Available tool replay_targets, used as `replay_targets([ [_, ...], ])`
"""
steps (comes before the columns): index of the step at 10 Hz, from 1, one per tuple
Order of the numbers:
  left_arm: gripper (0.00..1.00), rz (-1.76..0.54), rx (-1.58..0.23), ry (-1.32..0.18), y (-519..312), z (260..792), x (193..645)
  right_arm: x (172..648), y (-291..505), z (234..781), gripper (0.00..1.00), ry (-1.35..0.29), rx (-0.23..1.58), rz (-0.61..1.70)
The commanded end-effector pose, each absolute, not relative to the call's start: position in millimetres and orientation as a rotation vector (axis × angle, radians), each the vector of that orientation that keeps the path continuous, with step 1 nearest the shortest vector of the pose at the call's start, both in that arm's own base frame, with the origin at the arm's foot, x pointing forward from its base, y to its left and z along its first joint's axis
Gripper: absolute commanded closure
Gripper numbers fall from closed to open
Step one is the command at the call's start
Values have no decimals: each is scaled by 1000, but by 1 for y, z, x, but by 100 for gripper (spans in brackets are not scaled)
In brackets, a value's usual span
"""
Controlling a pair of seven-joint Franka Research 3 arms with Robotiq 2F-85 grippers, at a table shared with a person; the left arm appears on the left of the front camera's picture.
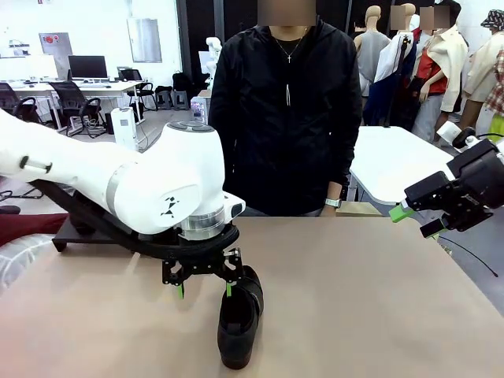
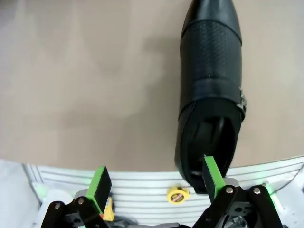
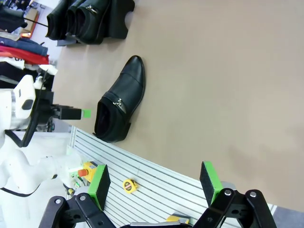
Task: Organize the shoes by placing them on the stand.
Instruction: Place the Shoe from the middle of the table onto the Shoes Stand.
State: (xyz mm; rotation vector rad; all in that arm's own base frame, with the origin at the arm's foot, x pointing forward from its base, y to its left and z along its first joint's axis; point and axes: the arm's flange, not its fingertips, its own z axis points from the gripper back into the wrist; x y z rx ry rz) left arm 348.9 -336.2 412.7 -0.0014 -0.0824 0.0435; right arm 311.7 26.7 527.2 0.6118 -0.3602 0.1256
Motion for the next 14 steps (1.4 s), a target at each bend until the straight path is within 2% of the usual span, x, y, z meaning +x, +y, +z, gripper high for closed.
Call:
replay_targets([
  [1, 0, 16, -19, -83, -347, 401, 366, 314, 26, 529, 0, -368, 642, 140],
  [3, 0, -10, -13, -10, -350, 381, 378, 314, 26, 529, 0, -368, 642, 140],
  [7, 0, -16, -3, 41, -359, 361, 391, 314, 26, 529, 0, -368, 642, 140],
  [8, 60, 4, 12, 42, -359, 358, 392, 314, 26, 529, 0, -368, 642, 140],
  [9, 100, -5, 11, 48, -360, 358, 392, 314, 26, 529, 0, -368, 642, 140],
  [14, 100, -17, 8, 40, -360, 358, 389, 314, 26, 529, 0, -368, 642, 140],
])
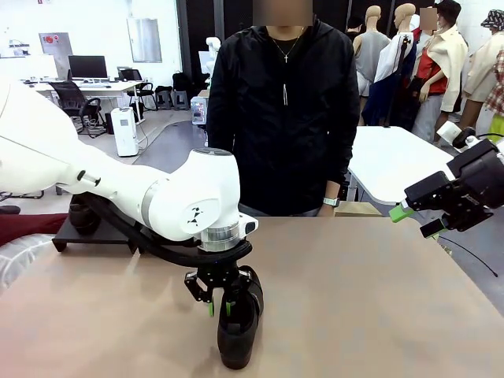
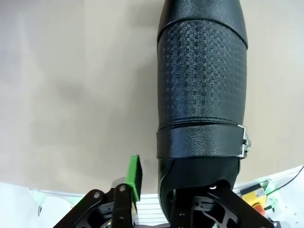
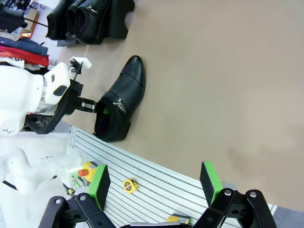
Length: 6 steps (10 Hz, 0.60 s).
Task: Organize the shoes by placing them on the stand.
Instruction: Place the Shoe from the middle of the table onto the Shoes Stand.
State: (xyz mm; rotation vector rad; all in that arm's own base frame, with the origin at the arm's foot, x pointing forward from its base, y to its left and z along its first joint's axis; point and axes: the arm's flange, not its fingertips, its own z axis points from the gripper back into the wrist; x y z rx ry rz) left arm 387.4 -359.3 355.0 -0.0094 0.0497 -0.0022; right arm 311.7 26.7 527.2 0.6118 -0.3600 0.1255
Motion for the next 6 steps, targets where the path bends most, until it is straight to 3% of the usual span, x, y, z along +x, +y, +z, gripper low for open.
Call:
replay_targets([
  [1, 100, -24, 14, 43, -362, 356, 388, 314, 26, 529, 0, -368, 642, 140],
  [4, 100, -93, -13, 22, -371, 364, 376, 314, 26, 529, 0, -368, 642, 140],
  [6, 100, -161, -53, -35, -370, 406, 350, 314, 26, 529, 0, -368, 642, 140],
])
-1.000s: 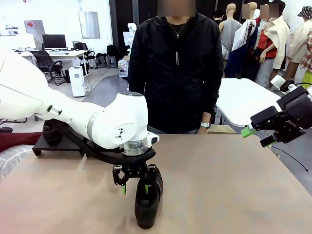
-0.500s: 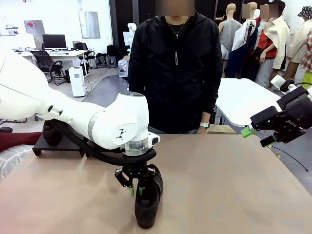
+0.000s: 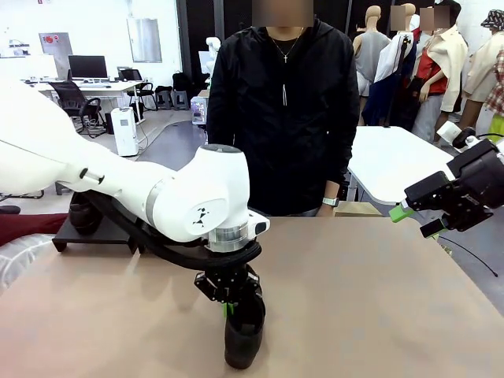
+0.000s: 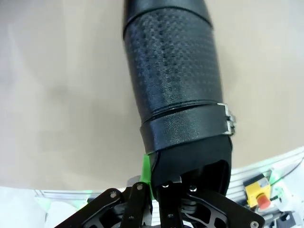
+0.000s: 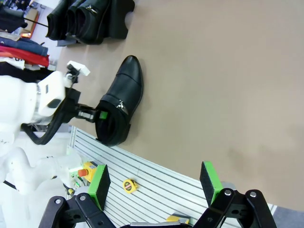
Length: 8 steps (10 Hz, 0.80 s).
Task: Organize the shoes by placing them on the stand.
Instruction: Place the Shoe from the middle of the table onto the Shoes Stand.
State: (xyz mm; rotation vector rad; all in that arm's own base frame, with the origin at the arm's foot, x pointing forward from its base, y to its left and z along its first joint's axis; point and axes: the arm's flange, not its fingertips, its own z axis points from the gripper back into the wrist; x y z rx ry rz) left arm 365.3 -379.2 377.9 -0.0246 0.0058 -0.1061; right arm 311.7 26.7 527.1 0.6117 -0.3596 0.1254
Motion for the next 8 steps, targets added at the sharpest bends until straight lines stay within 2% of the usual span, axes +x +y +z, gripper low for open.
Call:
replay_targets([
  [1, 100, -225, -78, -53, -362, 436, 326, 314, 26, 529, 0, -368, 642, 140],
  [2, 100, -290, -103, -87, -347, 463, 300, 314, 26, 529, 0, -368, 642, 140],
  [4, 100, -279, -183, -230, -308, 494, 263, 314, 26, 529, 0, -368, 642, 140],
  [6, 100, -180, -365, -232, -292, 502, 262, 314, 26, 529, 0, -368, 642, 140],
  [7, 100, -268, -166, -216, -326, 506, 266, 314, 26, 529, 0, -368, 642, 140],
  [8, 100, -268, -166, -216, -326, 506, 266, 314, 26, 529, 0, -368, 642, 140],
])
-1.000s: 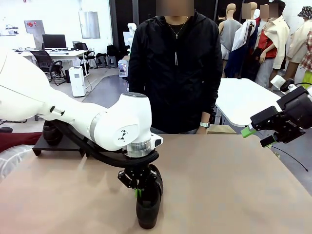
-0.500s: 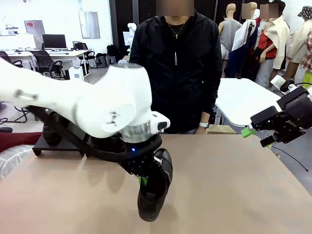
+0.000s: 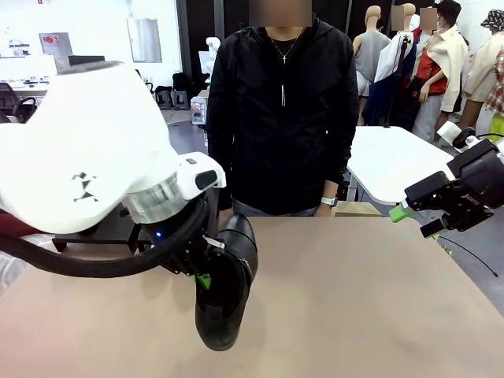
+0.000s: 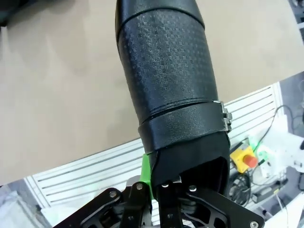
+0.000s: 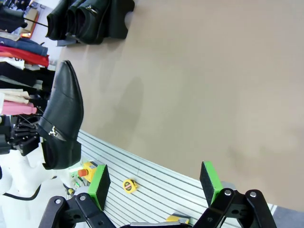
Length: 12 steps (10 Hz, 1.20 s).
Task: Organize the shoes by placing them on the stand.
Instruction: Place the Shoe from the middle of the table onto the Shoes Stand.
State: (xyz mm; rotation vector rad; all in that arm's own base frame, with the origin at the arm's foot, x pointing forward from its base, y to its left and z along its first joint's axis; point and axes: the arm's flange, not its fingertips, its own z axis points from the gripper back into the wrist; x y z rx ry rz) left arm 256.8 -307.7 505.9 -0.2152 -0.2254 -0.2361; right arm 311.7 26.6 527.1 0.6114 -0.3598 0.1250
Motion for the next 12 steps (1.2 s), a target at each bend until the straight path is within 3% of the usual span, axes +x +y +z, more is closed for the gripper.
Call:
replay_targets([
  [1, 100, -268, -166, -216, -326, 506, 266, 314, 26, 529, 0, -368, 642, 140],
  [4, 100, -329, -160, -203, -319, 497, 273, 314, 26, 529, 0, -368, 642, 140],
  [5, 100, -279, -234, -321, -295, 515, 300, 314, 26, 529, 0, -368, 642, 140],
  [7, 100, -235, -297, -446, -210, 554, 332, 314, 26, 529, 0, -368, 642, 140],
  [9, 100, -255, -402, -464, -130, 584, 340, 314, 26, 529, 0, -368, 642, 140],
  [12, 100, -245, -354, -273, -34, 581, 391, 314, 26, 529, 0, -368, 642, 140],
])
